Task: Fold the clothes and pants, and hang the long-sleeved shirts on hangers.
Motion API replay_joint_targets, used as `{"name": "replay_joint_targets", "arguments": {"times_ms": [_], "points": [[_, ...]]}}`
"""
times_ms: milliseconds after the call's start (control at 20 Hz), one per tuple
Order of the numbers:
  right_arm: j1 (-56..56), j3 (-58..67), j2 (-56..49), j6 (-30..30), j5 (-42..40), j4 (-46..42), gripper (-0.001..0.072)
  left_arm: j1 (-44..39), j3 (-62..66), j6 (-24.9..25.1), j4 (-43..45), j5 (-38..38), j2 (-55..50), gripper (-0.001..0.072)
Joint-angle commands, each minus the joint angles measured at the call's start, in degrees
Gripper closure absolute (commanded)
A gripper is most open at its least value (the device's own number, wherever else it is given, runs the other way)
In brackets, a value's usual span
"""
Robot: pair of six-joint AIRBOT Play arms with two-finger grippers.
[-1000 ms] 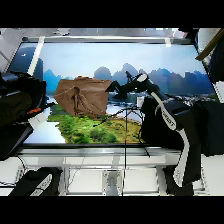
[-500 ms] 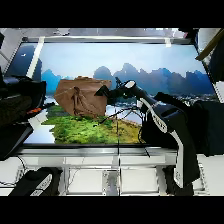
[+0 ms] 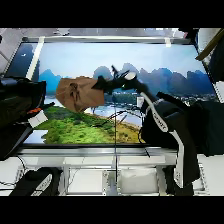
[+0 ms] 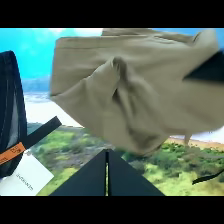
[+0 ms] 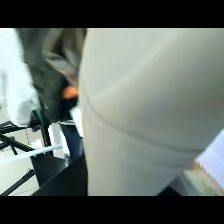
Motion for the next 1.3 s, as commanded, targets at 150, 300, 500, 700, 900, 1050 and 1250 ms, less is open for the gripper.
{"name": "replay_joint_targets", "arguments": {"times_ms": [150, 300, 500, 700, 900, 1050, 1250], "points": [[-19.45, 7.10, 8.33, 4.26, 18.69, -11.85, 0.0684, -0.04, 0.02, 0.00, 0.02, 0.00, 2.45, 0.0694], [-31.26, 5.09, 15.10, 4.44, 27.61, -21.11, 0.0684, -0.04, 0.02, 0.00, 0.02, 0.11, 2.47, 0.0695], [-48.70, 5.03, 23.02, 4.26, 33.99, -29.44, 0.0684, -0.04, 0.02, 0.00, 0.00, 1.14, 2.40, 0.0695], [-65.13, 4.33, 29.40, 3.32, 39.45, -33.75, 0.0684, -0.04, 0.02, -0.02, -0.02, 1.11, 2.43, 0.0695], [-76.11, -4.46, 36.72, -1.51, 45.16, -43.34, 0.0684, -0.07, 0.02, -0.04, -0.63, 1.11, 2.43, 0.0695], [-84.43, -18.84, 44.15, -3.06, 42.03, -46.18, 0.0684, -0.07, 0.02, -0.04, -1.29, 1.11, 2.49, 0.0695], [-96.63, -41.09, 52.61, -5.33, 34.93, -49.13, 0.0684, -0.07, 0.02, -0.04, -1.29, 1.09, 2.49, 0.0695]]}}
